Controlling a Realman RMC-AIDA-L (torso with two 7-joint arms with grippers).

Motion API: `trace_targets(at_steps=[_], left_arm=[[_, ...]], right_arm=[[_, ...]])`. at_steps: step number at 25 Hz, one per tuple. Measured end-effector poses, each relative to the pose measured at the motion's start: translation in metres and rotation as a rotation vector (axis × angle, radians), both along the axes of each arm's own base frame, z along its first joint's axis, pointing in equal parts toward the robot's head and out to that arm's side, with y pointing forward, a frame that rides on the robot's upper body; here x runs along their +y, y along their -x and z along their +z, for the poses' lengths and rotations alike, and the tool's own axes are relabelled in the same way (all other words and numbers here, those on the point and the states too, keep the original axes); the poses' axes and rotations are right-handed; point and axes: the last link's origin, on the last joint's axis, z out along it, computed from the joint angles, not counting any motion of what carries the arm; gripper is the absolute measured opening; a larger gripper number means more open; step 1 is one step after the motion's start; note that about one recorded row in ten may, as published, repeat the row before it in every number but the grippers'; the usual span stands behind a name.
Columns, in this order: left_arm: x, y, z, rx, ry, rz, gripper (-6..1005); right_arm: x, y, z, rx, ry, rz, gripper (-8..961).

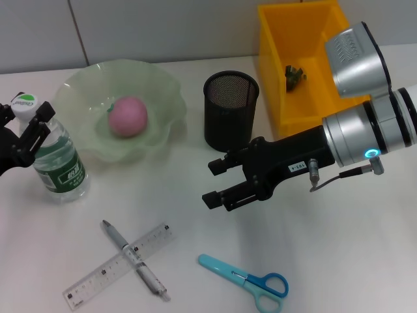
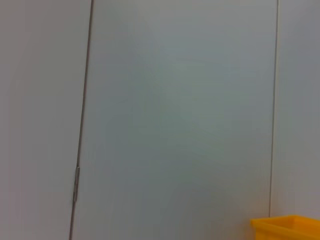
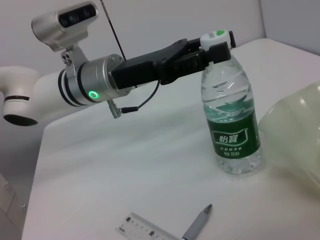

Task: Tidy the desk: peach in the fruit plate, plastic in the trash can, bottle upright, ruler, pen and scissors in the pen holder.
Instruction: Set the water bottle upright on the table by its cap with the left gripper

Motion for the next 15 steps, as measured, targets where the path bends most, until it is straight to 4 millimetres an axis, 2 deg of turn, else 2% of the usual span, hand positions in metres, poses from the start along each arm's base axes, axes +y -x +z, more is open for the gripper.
trace_targets(at_steps=[15], left_arm=[[-0.0002, 0.0000, -0.0006, 0.000, 0.000, 0.001, 491]], right_arm=[[-0.0007, -0.0001, -0.0007, -0.007, 0.010, 0.005, 754]])
